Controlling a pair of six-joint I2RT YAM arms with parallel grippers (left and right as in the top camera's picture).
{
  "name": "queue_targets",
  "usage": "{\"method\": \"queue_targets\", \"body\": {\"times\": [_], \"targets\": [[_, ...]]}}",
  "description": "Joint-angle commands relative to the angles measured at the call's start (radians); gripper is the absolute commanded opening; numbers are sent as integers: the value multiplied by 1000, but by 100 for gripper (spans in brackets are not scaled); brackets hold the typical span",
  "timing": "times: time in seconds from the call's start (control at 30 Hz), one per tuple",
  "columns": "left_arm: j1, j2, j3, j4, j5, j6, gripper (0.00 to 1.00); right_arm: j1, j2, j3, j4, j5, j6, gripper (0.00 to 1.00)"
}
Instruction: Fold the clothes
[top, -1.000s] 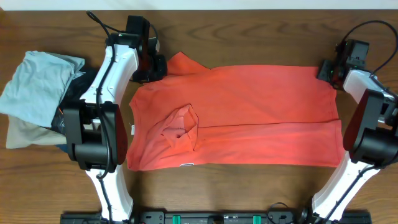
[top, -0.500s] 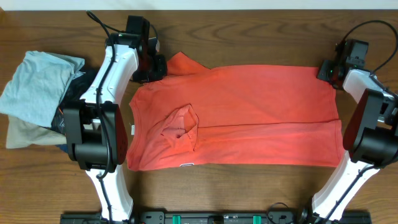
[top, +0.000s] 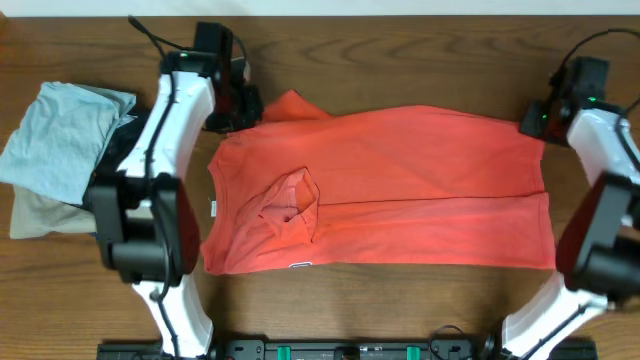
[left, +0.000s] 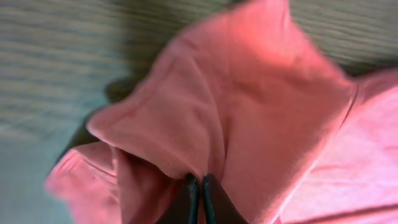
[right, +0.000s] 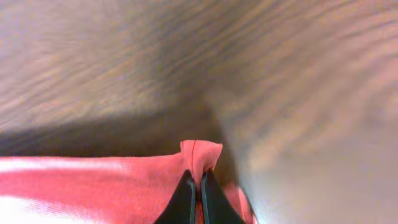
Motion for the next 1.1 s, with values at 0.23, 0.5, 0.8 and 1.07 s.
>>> {"method": "queue_targets", "body": {"times": [0.23,0.5,0.8,1.07], "targets": [[27,-98,-2,-236,-55,-9,6,-8,-151,0,-324,179,5,1],[35,-98,-2,-390,-88,-9,6,-29,-151,0,-508,262,21,2],[34,-98,-10,-560,-84,-8,6,-55,-151,-4,-521,259,29,5],[34,-98,-103,-600,-85,6,6,-55,-151,-46,-522,255,29,7]]}}
